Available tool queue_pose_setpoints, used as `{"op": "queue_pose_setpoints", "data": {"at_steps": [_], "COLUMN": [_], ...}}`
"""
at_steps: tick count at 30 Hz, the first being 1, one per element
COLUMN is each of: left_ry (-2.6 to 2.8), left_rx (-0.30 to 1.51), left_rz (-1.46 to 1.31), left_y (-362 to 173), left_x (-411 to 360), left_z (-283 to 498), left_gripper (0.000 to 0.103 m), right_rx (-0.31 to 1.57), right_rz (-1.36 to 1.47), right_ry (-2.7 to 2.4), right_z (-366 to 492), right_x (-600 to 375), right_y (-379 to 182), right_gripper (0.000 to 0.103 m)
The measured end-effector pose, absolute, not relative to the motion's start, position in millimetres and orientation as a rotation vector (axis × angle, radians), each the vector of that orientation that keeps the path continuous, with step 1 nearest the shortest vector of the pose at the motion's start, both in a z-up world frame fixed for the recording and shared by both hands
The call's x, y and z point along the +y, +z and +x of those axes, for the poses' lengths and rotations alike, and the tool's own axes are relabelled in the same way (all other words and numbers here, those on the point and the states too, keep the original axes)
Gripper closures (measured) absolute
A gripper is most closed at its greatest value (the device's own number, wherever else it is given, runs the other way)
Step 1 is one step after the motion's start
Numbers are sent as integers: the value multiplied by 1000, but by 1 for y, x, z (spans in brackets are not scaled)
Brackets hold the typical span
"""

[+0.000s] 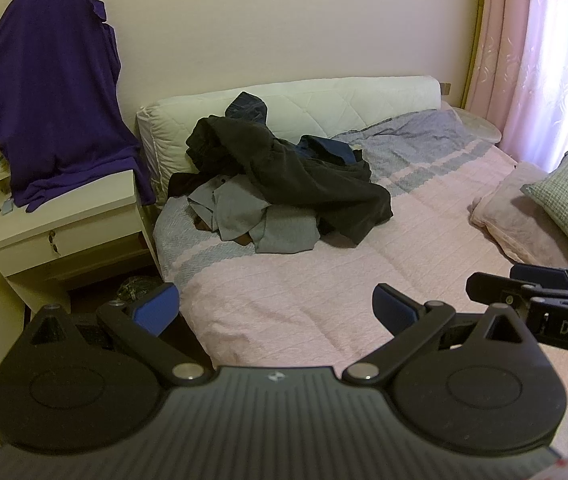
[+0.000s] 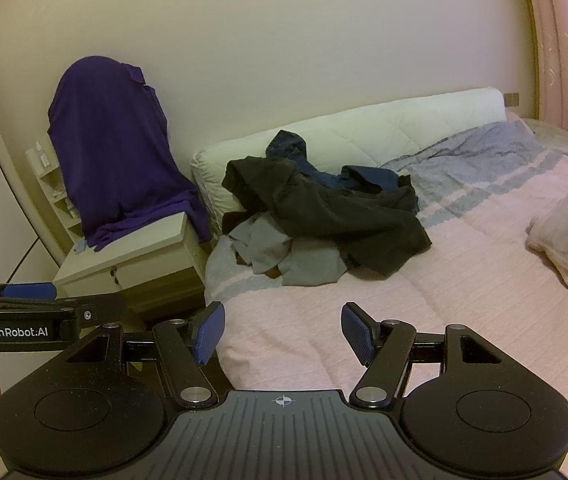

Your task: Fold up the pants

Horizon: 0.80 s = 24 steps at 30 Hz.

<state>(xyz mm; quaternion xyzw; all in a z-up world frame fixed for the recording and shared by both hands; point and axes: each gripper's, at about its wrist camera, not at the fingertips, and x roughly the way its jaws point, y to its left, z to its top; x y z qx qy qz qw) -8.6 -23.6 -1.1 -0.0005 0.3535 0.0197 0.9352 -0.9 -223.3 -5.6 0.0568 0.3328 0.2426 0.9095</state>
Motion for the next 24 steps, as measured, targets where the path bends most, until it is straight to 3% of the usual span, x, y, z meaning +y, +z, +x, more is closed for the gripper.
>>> {"op": "queue_pose_setpoints", "data": {"at_steps": [12,24], "left_ry": [64,68], "left_rx": [738,795], "left_rz": [-4,-18], "left_y": [-6,-30], "left_x": [-28,15], "left_z": [5,80], "left_gripper": [2,2], "right_rx": [708,741], "right_rz": [133,112], "right_ry": [508,492], "right_z": [15,77], "right_x": [-225,-186], "right_y": [-13,-34], "right_gripper": [41,41]}}
